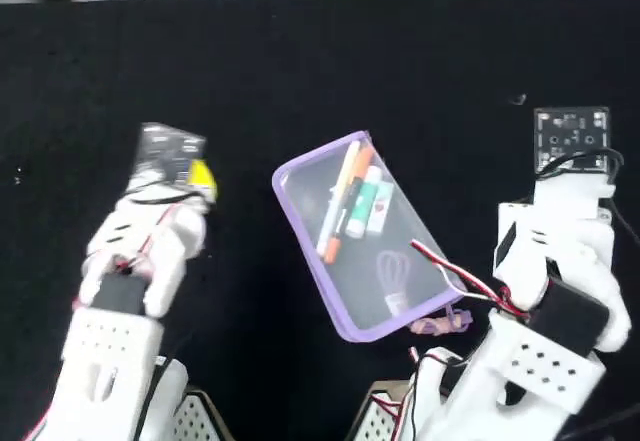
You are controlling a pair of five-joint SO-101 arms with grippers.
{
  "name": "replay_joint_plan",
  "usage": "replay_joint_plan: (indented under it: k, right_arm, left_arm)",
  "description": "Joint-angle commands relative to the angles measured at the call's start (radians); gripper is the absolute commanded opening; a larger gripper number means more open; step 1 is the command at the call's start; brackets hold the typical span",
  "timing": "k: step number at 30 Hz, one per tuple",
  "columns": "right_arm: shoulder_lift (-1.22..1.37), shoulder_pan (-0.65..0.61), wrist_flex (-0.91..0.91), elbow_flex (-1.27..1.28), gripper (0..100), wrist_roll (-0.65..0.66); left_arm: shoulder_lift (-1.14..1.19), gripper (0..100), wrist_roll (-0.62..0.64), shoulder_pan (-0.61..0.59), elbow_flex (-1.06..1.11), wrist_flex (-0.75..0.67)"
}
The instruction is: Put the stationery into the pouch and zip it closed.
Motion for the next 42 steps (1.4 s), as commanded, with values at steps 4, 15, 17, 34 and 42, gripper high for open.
replay_joint_plan:
  k: [4,15,17,34,42]
  right_arm:
    - [-0.124,0.124,-0.143,0.179,1.1,0.009]
    - [-0.410,0.270,-0.288,0.584,1.1,0.008]
    - [-0.472,0.272,-0.284,0.648,1.1,0.008]
    - [-0.906,0.502,-0.104,1.006,1.1,-0.110]
    - [-0.906,0.520,0.063,1.004,1.1,-0.103]
  left_arm:
    - [-0.459,3,0.041,-0.179,0.102,0.157]
    - [-0.571,3,0.109,-0.429,0.280,0.255]
    - [-0.598,3,0.106,-0.429,0.317,0.304]
    - [-0.595,3,0.106,-0.535,0.398,0.678]
    - [-0.595,3,0.104,-0.532,0.507,0.651]
